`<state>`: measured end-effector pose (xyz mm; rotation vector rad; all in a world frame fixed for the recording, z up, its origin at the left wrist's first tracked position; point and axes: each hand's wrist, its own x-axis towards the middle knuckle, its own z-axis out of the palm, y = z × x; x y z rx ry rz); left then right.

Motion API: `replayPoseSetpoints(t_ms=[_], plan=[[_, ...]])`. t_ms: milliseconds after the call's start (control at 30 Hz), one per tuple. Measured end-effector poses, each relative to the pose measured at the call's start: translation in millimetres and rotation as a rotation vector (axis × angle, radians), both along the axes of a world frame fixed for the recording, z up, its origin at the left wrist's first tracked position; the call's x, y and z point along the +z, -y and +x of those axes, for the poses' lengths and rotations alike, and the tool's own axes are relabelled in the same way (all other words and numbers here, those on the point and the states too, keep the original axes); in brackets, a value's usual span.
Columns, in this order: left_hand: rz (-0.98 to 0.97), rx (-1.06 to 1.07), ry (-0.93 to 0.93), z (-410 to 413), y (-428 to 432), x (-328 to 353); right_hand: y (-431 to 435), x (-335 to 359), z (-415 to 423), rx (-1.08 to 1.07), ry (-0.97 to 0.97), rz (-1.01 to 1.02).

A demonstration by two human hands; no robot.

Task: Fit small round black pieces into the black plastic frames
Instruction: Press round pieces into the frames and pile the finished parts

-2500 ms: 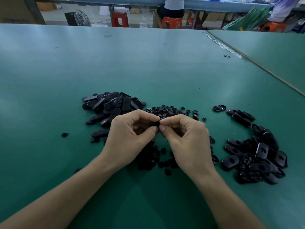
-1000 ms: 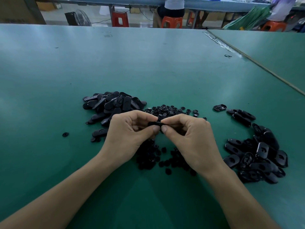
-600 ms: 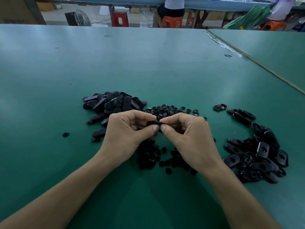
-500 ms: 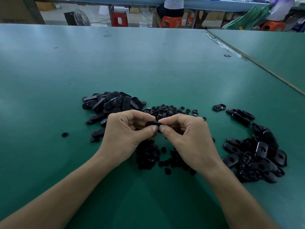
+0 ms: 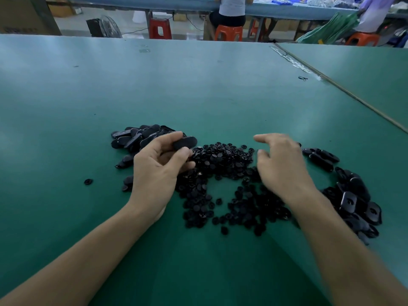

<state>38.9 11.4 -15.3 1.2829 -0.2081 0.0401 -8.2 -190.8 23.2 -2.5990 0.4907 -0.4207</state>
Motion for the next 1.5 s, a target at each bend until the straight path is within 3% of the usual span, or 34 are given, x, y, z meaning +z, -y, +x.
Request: replayPoseSetpoints(t_ms=[233,367,533,733,967,1067,1300,1500], plan=[[0.062,0.083,-0.028,8.0,-2.3,-5.7,43.3,-3.6,14.0,-0.231,-0.406,-0.260],[0.072,0.077,-0.041,10.3,-3.9,-7.6,45.0,-15.3,7.2,-0.224,-0.266,-0.424],[0.140,0.064,0.068,5.6,-4.3,-5.4,44.9,-11.6,7.1,-0.129,-0.137,-0.371],[0.227,-0.005,0.194,-1.3,-4.1,-0.8,28.9,2.3,5.9,-0.041,0.197,-0.059],[0.252,-0.150,0.166,-10.5,-2.7,3.5,-27.5,0.2,-6.6,0.222,0.341,0.850],[0.244,-0.191,0.144,-12.1,-2.1,5.7,-40.3,-9.0,-9.7,0.253,0.316,1.038],[0.217,-0.191,0.123,-12.4,-0.8,7.9,-43.1,-18.5,-15.0,0.316,0.291,0.888],[0.197,-0.189,0.103,-11.0,-0.8,5.3,-46.6,-24.8,-19.8,0.273,0.373,0.569]])
